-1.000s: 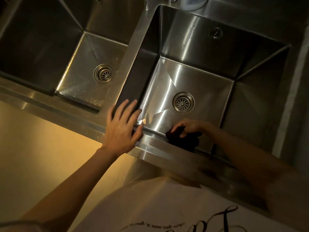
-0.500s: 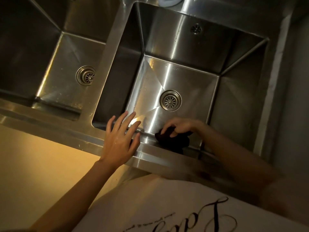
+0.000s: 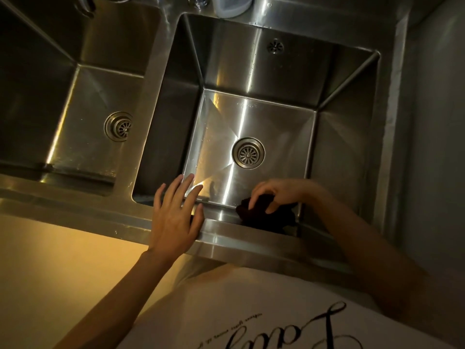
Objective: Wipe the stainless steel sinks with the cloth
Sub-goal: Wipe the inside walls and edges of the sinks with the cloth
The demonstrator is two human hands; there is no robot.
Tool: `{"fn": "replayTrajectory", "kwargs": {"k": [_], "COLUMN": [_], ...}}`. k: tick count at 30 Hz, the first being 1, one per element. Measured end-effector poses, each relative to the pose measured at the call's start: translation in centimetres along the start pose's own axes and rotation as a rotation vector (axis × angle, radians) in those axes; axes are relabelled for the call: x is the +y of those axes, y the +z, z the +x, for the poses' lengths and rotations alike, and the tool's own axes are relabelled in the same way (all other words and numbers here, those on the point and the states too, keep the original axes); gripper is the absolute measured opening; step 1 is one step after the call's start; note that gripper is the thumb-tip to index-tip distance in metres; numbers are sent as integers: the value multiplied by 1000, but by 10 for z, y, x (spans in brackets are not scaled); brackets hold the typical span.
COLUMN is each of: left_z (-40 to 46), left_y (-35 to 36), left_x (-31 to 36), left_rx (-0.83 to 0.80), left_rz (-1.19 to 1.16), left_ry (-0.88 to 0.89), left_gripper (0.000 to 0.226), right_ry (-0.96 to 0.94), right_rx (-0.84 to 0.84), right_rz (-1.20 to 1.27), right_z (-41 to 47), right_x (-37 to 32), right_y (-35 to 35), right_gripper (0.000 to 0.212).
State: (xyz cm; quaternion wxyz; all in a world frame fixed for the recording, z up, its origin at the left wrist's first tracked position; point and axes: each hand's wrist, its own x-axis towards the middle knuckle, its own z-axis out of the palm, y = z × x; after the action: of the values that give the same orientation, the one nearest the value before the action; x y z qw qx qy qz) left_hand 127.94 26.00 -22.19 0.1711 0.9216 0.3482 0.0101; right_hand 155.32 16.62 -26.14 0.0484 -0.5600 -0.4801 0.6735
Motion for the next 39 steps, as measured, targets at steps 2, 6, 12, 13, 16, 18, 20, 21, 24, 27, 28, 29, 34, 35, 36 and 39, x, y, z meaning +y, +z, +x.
{"fn": "replayTrajectory", "kwargs": {"k": [2, 6, 12, 13, 16, 18, 20, 21, 24, 27, 28, 29, 34, 35, 36, 39], "left_z": [0, -1, 0, 0, 0, 0, -1, -1, -1, 0, 0, 0, 0, 0, 0, 0], "left_y": [0, 0, -2, -2, -3, -3, -1, -1, 1, 1, 0, 0, -3, -3, -4, -5], "left_x": [0, 0, 3, 3, 3, 3, 1, 0, -2, -3, -3, -3, 1, 2, 3, 4], "left_rx": [3, 25, 20, 13, -3, -19, -38, -46, -70, -85, -84, -80, -59, -56, -51, -33], "left_rz": [2, -16, -4, -3, 0, 11, 17, 18, 28, 49, 47, 43, 29, 28, 25, 12], "left_ry": [-7, -8, 16, 21, 26, 31, 39, 42, 46, 35, 24, 11, 8, 9, 5, -21], "left_gripper": [48, 47, 45, 45, 45, 45, 46, 46, 46, 46, 46, 46, 49, 49, 50, 52], "right_ry": [75, 181, 279, 275, 235, 205, 173, 153, 56, 4, 5, 10, 68, 116, 170, 318], "right_rx": [-34, -93, -84, -88, -102, -95, -84, -79, -38, -18, -21, -23, -67, -80, -91, -107], "right_rz": [32, -49, -198, -191, -173, -144, -113, -102, -73, -16, -9, 1, 128, 142, 149, 125], "right_z": [27, 69, 97, 96, 81, 62, 37, 22, -21, -58, -67, -71, -46, -34, -22, 15], "right_x": [17, 43, 70, 68, 57, 45, 32, 26, 6, -8, -9, -9, 11, 18, 25, 53], "right_y": [1, 0, 11, 12, 11, 7, 1, -1, -4, -5, -7, -8, -10, -11, -11, -10], "right_gripper": [48, 52, 52, 51, 49, 48, 48, 48, 49, 61, 63, 63, 49, 47, 46, 47]}}
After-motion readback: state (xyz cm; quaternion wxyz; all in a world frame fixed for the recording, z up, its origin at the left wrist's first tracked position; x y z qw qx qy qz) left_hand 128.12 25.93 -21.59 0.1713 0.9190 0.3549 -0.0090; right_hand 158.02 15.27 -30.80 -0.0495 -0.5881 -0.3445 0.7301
